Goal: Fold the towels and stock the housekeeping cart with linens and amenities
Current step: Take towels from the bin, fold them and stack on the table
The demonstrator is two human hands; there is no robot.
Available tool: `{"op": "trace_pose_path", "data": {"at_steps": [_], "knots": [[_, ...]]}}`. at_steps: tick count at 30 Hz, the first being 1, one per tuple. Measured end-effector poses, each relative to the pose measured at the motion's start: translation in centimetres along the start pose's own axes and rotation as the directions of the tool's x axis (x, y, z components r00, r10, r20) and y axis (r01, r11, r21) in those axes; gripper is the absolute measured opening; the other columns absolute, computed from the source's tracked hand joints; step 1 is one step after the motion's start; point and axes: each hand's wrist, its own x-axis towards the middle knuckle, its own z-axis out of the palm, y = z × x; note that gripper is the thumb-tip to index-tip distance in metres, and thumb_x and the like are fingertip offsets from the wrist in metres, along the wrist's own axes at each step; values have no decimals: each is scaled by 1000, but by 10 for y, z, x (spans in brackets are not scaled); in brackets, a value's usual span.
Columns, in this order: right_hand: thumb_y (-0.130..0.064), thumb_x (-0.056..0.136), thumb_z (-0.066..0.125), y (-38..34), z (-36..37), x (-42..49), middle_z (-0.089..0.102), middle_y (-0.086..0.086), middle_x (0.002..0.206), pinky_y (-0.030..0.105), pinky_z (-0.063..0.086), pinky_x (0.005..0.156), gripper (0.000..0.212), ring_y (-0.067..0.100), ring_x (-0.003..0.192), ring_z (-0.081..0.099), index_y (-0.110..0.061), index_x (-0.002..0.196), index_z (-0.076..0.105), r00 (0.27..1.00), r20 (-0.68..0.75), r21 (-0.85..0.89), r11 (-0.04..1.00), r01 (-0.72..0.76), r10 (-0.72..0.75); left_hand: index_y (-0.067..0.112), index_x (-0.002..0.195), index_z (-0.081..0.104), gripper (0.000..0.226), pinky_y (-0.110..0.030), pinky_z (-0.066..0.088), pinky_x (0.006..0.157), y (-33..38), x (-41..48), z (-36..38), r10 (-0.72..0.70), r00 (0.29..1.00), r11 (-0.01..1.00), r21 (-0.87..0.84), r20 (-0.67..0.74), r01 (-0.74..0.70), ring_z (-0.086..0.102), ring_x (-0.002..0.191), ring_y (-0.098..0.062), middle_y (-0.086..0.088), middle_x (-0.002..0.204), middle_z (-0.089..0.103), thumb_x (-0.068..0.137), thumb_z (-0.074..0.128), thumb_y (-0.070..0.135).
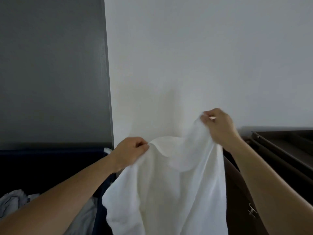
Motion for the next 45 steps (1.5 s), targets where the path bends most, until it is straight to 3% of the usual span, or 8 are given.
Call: {"op": "trace_pose_path", "data": {"at_steps": [4, 7, 12, 17, 25, 31, 39, 45], "knots": [[-24, 94, 65, -15, 29, -43, 65, -17, 109, 9, 45, 70, 26, -8, 73, 62, -25, 120, 60, 884, 436, 167, 980, 108, -172, 17, 85, 70, 18, -20, 42, 54, 52, 17, 11, 87, 994, 994, 59, 71, -91, 56, 64, -8, 9, 75, 64, 94, 58, 28], [-22, 96, 63, -11, 37, -59, 61, -14, 129, 29, 54, 85, 5, 9, 89, 69, -23, 92, 60, 817, 555, 246, 969, 17, -155, 8, 89, 67, 25, -24, 41, 60, 66, 20, 20, 124, 981, 987, 81, 152, -137, 52, 68, -12, -4, 82, 65, 97, 57, 29], [-32, 96, 62, 2, 42, -71, 66, -8, 80, 18, 45, 63, 11, 7, 68, 58, -30, 87, 55, 870, 483, 164, 986, 26, -103, 18, 96, 72, 16, -28, 53, 76, 66, 14, 26, 161, 968, 985, 27, 193, -169, 66, 84, -13, 3, 93, 73, 97, 61, 29], [-27, 96, 63, 13, 30, -57, 62, -11, 79, 6, 40, 59, 19, -14, 68, 55, -33, 81, 52, 944, 299, 139, 985, 103, -141, 34, 103, 65, 8, -22, 56, 72, 40, 2, 42, 177, 975, 983, -75, 133, -168, 66, 82, -4, 13, 92, 70, 96, 60, 34], [-26, 98, 59, 25, -1, 0, 57, -17, 84, 2, 36, 57, 7, -4, 75, 53, -26, 94, 52, 994, -52, 175, 979, 101, -93, 55, 130, 38, 43, -30, 57, 84, -13, -22, 48, 303, 950, 951, 44, 77, -306, 61, 93, -7, 14, 109, 57, 100, 54, 28], [-33, 99, 55, 24, 1, 10, 57, -23, 91, 18, 37, 65, 10, -6, 84, 54, -35, 90, 50, 994, -90, 187, 979, 81, -65, 42, 142, 34, 46, -9, 44, 71, -37, -32, 49, 366, 894, 811, 381, 259, -443, 51, 67, 0, 17, 96, 49, 101, 50, 28], [-31, 98, 56, 19, -1, 10, 57, -24, 91, 10, 35, 63, 4, -8, 81, 53, -30, 96, 53, 993, -98, 196, 977, 83, -65, 29, 136, 51, 34, -12, 40, 98, -68, -36, 45, 173, 962, 905, 351, 211, -240, 52, 112, 0, 20, 125, 51, 104, 43, 23], [-32, 98, 56, 14, -4, 14, 56, -25, 91, 7, 35, 61, 4, -11, 80, 52, -30, 98, 53, 991, -121, 192, 978, 79, -56, 37, 116, 48, 42, -20, 50, 87, -89, -42, 44, 150, 963, 926, 310, 223, -216, 56, 95, 5, 21, 111, 56, 91, 37, 69]]}}
